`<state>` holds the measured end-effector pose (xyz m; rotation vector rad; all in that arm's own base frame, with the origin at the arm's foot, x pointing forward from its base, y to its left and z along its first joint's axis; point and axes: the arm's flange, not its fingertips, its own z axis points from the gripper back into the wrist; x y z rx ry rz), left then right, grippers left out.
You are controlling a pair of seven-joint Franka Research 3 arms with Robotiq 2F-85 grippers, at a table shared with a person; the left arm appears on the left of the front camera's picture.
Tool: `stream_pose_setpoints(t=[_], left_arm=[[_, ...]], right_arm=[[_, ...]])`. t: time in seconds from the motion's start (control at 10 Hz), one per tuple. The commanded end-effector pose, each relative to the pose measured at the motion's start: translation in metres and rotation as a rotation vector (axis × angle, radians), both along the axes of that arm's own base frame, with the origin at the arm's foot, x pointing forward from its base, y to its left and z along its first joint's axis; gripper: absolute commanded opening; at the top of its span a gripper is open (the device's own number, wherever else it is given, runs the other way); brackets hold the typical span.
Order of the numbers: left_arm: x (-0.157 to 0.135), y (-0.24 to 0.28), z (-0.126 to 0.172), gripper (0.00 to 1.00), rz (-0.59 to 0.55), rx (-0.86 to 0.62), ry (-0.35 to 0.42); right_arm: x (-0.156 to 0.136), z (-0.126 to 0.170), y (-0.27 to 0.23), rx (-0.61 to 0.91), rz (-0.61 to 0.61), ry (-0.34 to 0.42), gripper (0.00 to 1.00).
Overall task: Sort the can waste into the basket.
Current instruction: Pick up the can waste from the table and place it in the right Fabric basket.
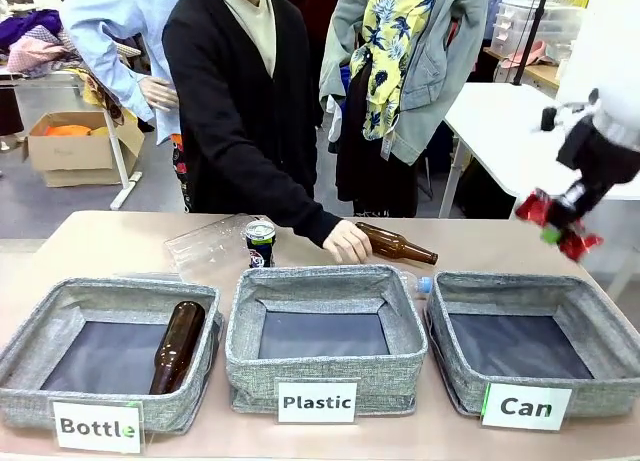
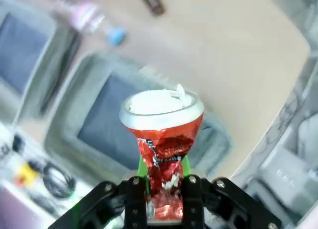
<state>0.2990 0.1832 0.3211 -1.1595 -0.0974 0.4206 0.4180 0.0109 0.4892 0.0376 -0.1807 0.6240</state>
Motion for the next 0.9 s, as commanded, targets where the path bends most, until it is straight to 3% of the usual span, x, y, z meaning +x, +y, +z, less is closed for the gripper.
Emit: stream_pose_setpoints(t=[0.0,0.1,0.2,0.5,0.6,0.7,0.8], left_arm=[[-0.001,-0.001,0.001,1.0,0.002,-0.013,-0.004],[-0.001,-0.001,0.001,1.0,0.002,-0.013,-0.004],[-0.001,-0.001,0.001,1.0,0.002,-0.013,-0.004],[-0.001,-0.001,0.001,1.0,0.002,-0.013,-0.004],[-0.001,-0.001,0.001,1.0,0.002,-0.013,-0.004],[-0.001,-0.001,0.001,1.0,0.002,-0.013,-0.004],[-0.001,-0.001,0.001,1.0,0.002,-0.013,-0.004]], right_arm=[[-0.029,-0.021,-0.011,-0.123,0.855,-0.038,0.0],[-0.033,-0.03,-0.012,-0.171,1.02,-0.069,0.0],[-0.03,-0.033,-0.012,-0.127,1.108,-0.059,0.0],[-0.024,-0.034,-0.008,-0.131,1.145,-0.038,0.0],[-0.024,-0.034,-0.007,-0.131,1.151,-0.038,0.58],[-0.023,-0.035,-0.007,-0.128,1.155,-0.039,0.86],[-0.022,-0.036,-0.006,-0.127,1.143,-0.033,1.0]])
